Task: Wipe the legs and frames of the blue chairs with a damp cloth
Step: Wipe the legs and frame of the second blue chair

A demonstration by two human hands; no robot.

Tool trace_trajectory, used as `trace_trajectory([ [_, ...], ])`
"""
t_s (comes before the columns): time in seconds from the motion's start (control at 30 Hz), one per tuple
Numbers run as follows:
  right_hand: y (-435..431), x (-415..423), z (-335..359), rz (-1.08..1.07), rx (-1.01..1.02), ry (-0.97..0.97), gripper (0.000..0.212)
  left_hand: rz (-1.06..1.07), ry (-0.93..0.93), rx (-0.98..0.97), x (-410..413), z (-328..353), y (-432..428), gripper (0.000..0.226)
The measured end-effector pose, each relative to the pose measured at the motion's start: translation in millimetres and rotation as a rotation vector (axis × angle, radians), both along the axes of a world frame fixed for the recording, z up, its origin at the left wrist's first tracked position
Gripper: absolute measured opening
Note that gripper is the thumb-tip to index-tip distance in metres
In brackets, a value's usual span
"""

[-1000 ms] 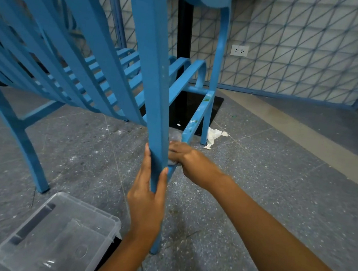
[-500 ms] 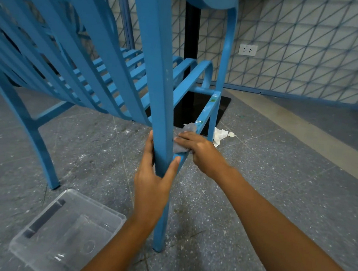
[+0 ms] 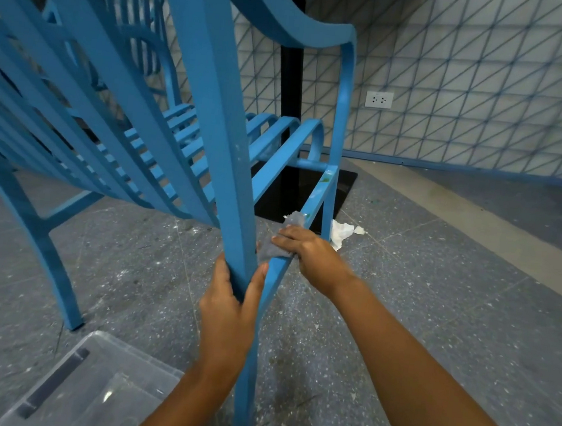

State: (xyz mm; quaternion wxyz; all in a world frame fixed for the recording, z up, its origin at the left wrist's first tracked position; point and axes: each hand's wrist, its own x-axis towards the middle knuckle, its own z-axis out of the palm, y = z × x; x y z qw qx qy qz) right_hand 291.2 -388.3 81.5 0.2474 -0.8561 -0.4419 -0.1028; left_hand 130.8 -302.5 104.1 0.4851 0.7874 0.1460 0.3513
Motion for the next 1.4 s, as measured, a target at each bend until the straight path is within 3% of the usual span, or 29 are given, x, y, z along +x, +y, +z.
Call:
trace_trajectory([
  [0.33, 3, 17, 11, -0.040, 0.016, 0.080, 0.054, -0.002, 0.009, -0.009, 0, 2, 0, 0.042],
  [0.43, 1, 9, 2, -0.018, 0.104, 0.015, 0.049, -0.005, -0.004, -0.008, 0, 1, -1, 0.042],
  [0.7, -2, 12, -11, 0.056, 0.034, -0.038, 0.048, -0.021, -0.030, 0.003, 2, 0, -1, 0.047],
  [1.07, 3, 36, 4, -0.006, -0.038, 0.057, 0.048, 0.006, 0.006, 0.060, -1, 5, 1, 0.031],
  [1.23, 6, 26, 5, -0.018, 0.118, 0.005, 0.049, 0.009, 0.014, 0.085, -3, 3, 2, 0.038],
  [1.4, 3, 31, -5, 0.011, 0.089, 0.004, 0.051, -0.002, 0.027, 0.061, -3, 4, 1, 0.023],
])
